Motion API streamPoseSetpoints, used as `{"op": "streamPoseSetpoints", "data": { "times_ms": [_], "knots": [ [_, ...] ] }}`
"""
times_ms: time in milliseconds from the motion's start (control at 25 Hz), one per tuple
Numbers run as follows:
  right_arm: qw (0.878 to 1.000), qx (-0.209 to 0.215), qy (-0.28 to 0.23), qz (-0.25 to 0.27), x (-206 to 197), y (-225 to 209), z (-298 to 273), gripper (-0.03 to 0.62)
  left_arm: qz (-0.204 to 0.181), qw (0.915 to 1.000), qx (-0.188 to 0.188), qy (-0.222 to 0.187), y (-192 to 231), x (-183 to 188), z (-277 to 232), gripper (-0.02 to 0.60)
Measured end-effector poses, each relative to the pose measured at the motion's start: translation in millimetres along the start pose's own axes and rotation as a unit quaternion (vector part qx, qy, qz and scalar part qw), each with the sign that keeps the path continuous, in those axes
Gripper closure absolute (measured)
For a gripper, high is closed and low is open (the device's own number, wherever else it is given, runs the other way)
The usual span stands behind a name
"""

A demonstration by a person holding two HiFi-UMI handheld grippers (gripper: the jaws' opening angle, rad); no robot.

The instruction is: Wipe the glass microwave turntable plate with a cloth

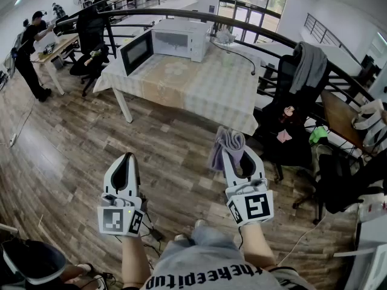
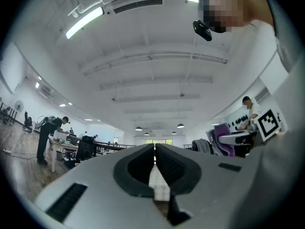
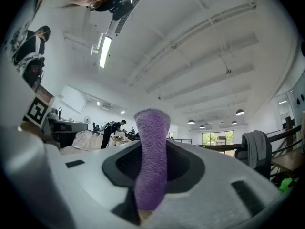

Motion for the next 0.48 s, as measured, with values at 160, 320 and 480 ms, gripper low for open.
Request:
{"op": "streamPoseSetpoints", "data": {
  "times_ms": [160, 320, 480],
  "knots": [
    [1.000, 0.001, 0.000, 0.001, 1.5, 2.2, -0.9, 0.484, 0.002, 1.0000, 0.002, 0.002, 2.7, 0.7, 0.6, 0.571],
    [1.000, 0.001, -0.001, 0.002, 0.9, 2.3, -2.2, 0.484, 0.003, 1.0000, 0.005, 0.002, 3.8, -1.0, 0.9, 0.571],
    [1.000, 0.002, -0.001, 0.000, -0.1, -1.3, -5.3, 0.484, 0.001, 1.0000, 0.007, 0.004, 3.1, -1.4, -2.1, 0.571]
  ]
}}
Point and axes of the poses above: the fingertips, and each gripper's own axes: z backward along the fingers, y to its left, x out of its top, the point moved 10 cm from there along z, backward along the fingers, and after that the axes turned 10 degrees about -z, right-handed, at the moved point
